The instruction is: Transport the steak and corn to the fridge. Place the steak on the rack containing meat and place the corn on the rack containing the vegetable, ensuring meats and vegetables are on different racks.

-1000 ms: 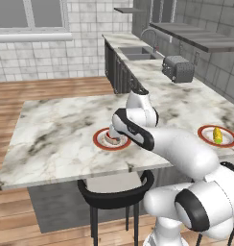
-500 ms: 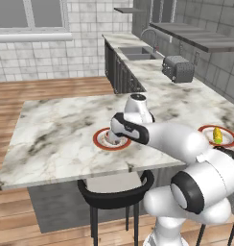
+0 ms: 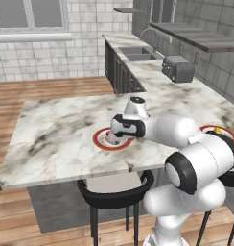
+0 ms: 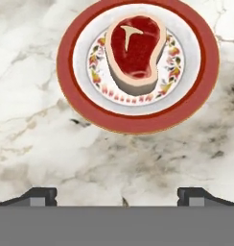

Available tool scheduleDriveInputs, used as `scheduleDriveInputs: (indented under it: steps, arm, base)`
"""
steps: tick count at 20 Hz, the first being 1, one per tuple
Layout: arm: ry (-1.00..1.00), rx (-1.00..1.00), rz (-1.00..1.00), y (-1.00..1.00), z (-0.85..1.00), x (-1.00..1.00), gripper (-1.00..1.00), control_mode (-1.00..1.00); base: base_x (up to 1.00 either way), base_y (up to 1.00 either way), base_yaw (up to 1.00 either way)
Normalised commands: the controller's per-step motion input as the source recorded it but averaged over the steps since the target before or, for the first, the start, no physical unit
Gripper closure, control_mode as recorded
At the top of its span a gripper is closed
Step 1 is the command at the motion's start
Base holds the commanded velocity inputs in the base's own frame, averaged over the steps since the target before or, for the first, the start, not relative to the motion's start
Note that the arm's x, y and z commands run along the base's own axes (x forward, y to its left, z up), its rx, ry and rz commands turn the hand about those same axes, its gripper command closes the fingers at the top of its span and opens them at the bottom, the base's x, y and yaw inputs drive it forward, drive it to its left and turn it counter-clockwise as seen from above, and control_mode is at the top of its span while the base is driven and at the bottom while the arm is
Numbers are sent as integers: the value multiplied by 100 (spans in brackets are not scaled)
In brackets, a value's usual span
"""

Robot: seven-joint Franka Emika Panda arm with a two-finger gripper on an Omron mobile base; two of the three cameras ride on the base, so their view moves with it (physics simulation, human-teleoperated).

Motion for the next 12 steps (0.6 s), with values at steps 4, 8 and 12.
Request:
scheduleDriveInputs:
  steps: [4, 8, 12]
  arm:
    - [0, 0, 0, 0, -21, 43, -100, -100]
    - [0, 0, 0, 5, -18, 39, -100, -100]
    - [0, 0, 0, 9, -24, 30, -100, -100]
  base:
    - [0, 0, 0]
    - [0, 0, 0]
    - [0, 0, 0]
